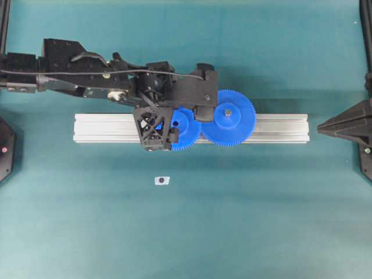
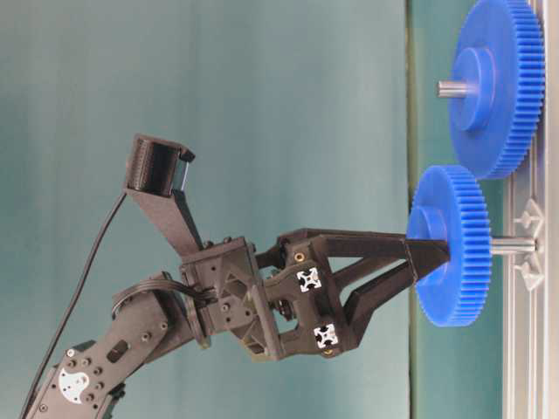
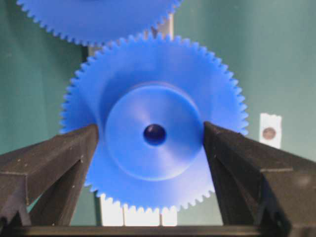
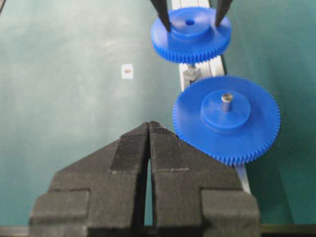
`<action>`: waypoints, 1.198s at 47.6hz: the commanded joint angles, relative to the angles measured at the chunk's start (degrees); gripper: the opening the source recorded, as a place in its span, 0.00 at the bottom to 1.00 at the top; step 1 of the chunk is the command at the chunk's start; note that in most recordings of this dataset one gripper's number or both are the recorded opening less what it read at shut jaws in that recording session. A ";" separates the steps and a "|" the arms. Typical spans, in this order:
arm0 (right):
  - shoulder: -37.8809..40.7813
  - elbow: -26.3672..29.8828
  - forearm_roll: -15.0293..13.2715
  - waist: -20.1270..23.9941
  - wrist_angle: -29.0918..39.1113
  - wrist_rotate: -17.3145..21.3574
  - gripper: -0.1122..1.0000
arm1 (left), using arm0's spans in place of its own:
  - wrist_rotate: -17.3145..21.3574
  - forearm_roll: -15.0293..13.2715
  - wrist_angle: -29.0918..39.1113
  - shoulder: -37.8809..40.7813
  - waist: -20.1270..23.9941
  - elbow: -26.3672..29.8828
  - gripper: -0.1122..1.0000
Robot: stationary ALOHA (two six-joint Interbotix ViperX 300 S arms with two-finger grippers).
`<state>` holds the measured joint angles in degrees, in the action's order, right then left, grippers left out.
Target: Find the location of the shaft and insert the small gear.
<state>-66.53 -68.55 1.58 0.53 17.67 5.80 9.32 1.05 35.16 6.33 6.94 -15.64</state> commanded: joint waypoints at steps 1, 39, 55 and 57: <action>0.53 0.53 0.00 -0.18 -0.79 0.53 0.12 | -0.18 0.09 -0.18 -0.79 0.44 1.67 0.88; 0.44 0.44 0.00 -0.18 -1.14 0.53 0.12 | -0.97 0.09 4.22 -0.35 -3.52 1.93 0.88; 0.44 0.44 0.00 -0.26 -1.14 0.53 0.12 | -0.35 0.09 2.81 0.44 -2.64 3.43 0.88; 0.44 0.44 0.00 -0.18 -1.14 0.53 0.12 | -0.35 0.09 3.16 0.18 -2.64 3.69 0.88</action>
<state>-66.53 -68.64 1.49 0.35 17.05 5.80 8.96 1.05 38.14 8.00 4.48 -13.71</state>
